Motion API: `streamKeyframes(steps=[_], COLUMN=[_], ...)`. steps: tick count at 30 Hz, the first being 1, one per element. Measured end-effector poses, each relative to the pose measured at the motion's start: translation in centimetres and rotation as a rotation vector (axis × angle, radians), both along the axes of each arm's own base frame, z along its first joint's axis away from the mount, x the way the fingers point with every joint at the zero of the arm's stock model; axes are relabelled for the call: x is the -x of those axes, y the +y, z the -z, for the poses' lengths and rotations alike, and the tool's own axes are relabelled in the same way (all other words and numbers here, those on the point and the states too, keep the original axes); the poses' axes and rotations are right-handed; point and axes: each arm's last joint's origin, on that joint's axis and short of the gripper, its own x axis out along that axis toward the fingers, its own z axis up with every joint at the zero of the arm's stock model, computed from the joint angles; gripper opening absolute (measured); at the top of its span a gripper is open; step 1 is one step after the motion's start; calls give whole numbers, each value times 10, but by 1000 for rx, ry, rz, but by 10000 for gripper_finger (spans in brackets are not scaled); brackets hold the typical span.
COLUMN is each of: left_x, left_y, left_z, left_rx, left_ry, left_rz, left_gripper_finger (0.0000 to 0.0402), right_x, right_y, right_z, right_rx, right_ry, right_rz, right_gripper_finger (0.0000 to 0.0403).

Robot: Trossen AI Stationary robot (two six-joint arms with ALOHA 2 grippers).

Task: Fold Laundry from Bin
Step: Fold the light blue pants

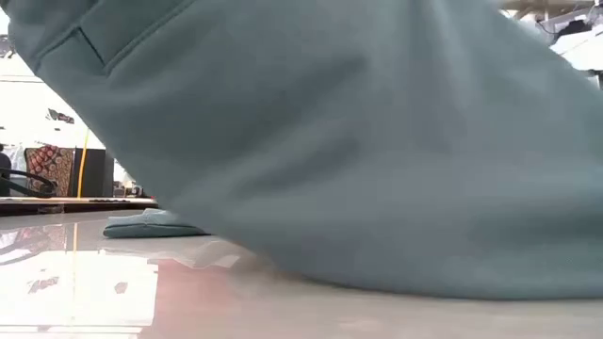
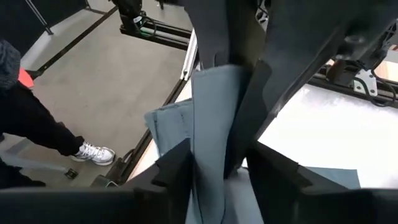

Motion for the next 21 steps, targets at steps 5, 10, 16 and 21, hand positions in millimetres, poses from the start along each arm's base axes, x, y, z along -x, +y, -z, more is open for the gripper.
streamKeyframes(steps=[5,10,16,21], left_x=[0,1,14,35], left_y=[0,0,4,0], left_z=[1,1,5,11], left_rx=[4,0,57,201], left_ry=[10,10,122,254], left_rz=[-1,2,-97,-228], left_gripper_finger=[7,59,142,181], right_x=[3,5,9,8], right_y=[3,4,2,-2], right_z=[3,4,11,16], right_rx=[7,16,38,35], right_ry=[33,45,130,162], right_rz=[-6,-31,1,82], right_gripper_finger=[101,26,26,26])
